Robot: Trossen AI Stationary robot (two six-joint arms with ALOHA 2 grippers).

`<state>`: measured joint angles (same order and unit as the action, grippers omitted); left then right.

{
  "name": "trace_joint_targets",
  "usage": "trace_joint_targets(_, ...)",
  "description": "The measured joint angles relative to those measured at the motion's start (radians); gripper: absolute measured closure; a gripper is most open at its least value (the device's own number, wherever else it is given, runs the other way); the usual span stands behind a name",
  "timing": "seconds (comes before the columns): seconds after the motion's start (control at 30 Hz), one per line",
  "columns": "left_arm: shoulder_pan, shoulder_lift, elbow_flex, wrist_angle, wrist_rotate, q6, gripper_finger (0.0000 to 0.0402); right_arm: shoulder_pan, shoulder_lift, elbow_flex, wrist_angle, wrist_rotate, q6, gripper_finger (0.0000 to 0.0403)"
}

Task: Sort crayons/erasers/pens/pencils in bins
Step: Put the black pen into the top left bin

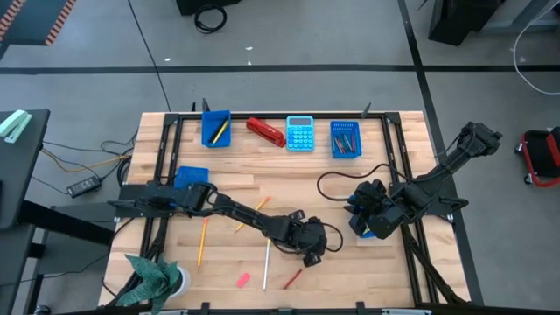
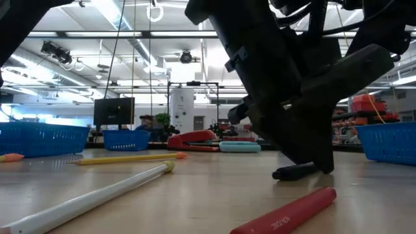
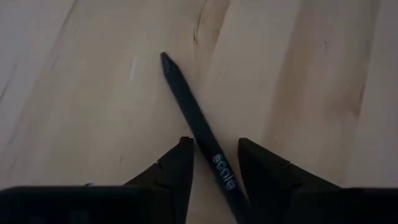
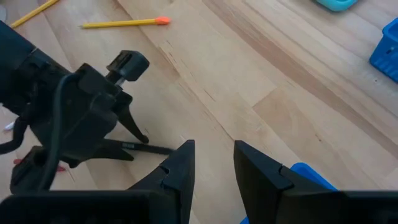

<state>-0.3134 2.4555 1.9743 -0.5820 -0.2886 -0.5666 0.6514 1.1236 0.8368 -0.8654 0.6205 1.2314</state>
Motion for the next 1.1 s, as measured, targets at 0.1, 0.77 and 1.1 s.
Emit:
trace_joint_targets(0.1,0.000,0.004,0.001,-0.016,0.001,0.018,0.0271,0.000,0.000,0.000,0.000,0.000,0.008,0.0285)
trace_joint_targets(0.77,0.058,-0.050,-0.010,-0.277,-0.122,0.371,0.0394,0.000,0.000,0.000,-0.001,0.025,-0.008,0.0285)
trace_joint_targets(1.1,0.160,-0.131,-0.010,-0.486,-0.191,0.468,0.0397,0.000,0.000,-0.001,-0.004,0.068,-0.071,0.0285)
